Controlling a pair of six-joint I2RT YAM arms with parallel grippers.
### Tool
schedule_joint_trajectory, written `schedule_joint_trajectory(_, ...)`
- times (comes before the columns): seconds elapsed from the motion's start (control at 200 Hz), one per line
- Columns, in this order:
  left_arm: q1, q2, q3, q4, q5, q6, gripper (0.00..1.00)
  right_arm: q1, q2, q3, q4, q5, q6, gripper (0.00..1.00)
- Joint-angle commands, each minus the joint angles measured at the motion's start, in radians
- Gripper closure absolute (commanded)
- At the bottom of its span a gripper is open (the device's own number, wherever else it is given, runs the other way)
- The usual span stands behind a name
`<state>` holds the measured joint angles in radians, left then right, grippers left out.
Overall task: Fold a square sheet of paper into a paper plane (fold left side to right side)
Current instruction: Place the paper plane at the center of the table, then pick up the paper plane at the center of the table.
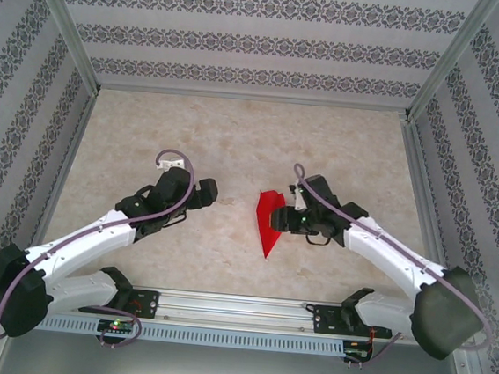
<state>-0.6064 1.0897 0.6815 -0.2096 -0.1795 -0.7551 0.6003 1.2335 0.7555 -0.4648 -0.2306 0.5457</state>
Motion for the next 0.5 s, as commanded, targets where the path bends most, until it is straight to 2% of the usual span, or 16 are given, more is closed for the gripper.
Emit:
schedule_joint_trajectory(0.0,0.013,0.014,0.044,0.043,0.02,0.024,0.03,0.048,0.082,0.032,-0.048,0.049,0.053,0.41)
schedule_joint_trajectory(0.26,0.013,0.023,0.041,0.035,0.034,0.027,0.02,0.102,0.215,0.077,-0.016,0.061,0.071,0.41)
schedule_joint_trajectory(0.495,0.013,0.018,0.038,0.029,0.029,0.024,0.02,0.12,0.281,0.104,-0.002,0.077,0.073,0.46)
